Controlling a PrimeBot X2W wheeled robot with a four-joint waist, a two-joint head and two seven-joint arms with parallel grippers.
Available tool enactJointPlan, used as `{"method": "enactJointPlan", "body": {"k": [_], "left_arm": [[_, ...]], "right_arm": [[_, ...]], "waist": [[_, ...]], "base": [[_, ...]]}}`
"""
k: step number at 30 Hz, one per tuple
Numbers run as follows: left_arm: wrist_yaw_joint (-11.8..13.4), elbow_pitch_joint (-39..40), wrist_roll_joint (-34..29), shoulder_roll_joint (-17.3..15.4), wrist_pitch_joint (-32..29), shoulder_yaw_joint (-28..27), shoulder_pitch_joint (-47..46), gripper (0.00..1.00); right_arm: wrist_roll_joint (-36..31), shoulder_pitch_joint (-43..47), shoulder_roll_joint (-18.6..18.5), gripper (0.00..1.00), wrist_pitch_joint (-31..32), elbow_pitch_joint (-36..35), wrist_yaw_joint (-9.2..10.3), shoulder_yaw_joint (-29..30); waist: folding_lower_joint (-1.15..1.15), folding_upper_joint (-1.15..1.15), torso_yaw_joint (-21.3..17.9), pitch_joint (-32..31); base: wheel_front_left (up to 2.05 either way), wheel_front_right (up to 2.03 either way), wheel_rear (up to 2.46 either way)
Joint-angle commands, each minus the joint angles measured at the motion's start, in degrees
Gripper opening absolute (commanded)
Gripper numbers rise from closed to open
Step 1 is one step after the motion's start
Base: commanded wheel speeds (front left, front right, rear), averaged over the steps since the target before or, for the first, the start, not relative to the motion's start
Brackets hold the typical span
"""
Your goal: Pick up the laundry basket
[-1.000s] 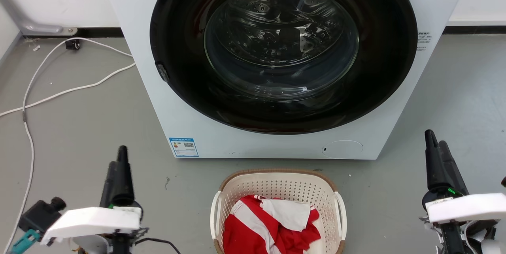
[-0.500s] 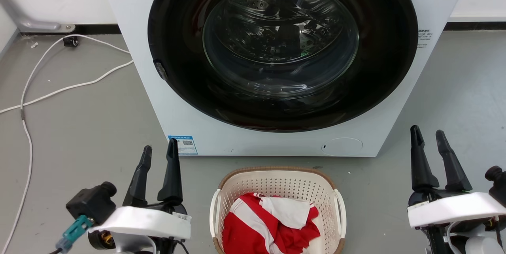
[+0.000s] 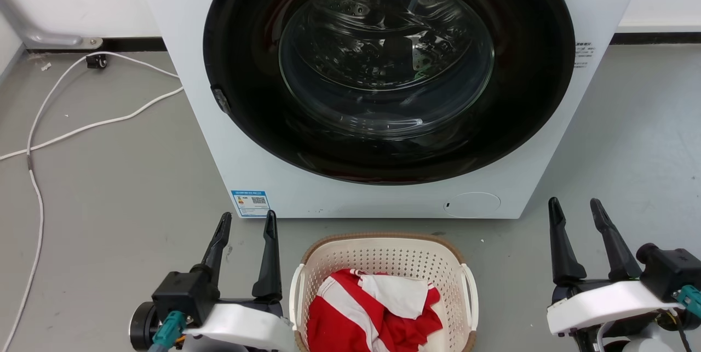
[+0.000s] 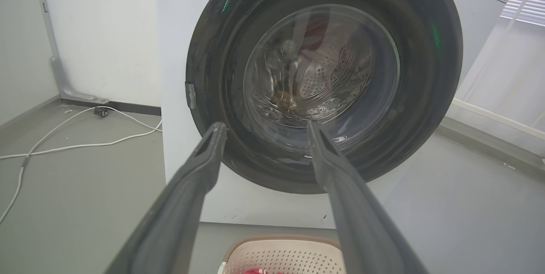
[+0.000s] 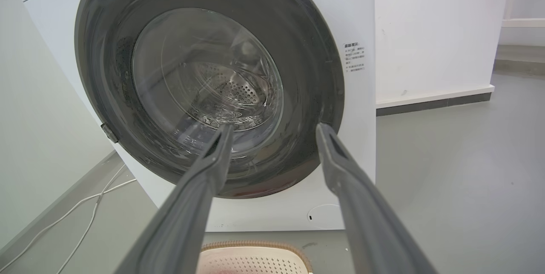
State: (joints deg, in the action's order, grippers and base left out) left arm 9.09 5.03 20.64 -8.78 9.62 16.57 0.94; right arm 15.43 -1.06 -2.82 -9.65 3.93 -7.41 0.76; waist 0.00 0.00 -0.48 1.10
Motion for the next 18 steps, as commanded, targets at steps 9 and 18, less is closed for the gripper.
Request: {"method": "enactJointPlan", "body": {"k": [9, 18], "left_arm": [[2.7, 0.4, -3.2, -1.9, 1.5, 3.5, -0.9, 1.0], [-2.0, -2.2, -4.3, 0.0, 2.7, 1.6, 0.3, 1.0]], "right_arm": [[-5.5, -0.1, -0.1, 1.0, -1.5, 1.0, -0.11, -0.3], [-10.0, -0.4, -0.1, 1.0, -2.6, 1.3, -0.08, -0.4]], "waist": [[0.0, 0.0, -0.2, 0.7], [0.0, 0.0, -0.3, 1.1]], "base": [[0.0, 0.0, 0.0], [0.0, 0.0, 0.0]]}}
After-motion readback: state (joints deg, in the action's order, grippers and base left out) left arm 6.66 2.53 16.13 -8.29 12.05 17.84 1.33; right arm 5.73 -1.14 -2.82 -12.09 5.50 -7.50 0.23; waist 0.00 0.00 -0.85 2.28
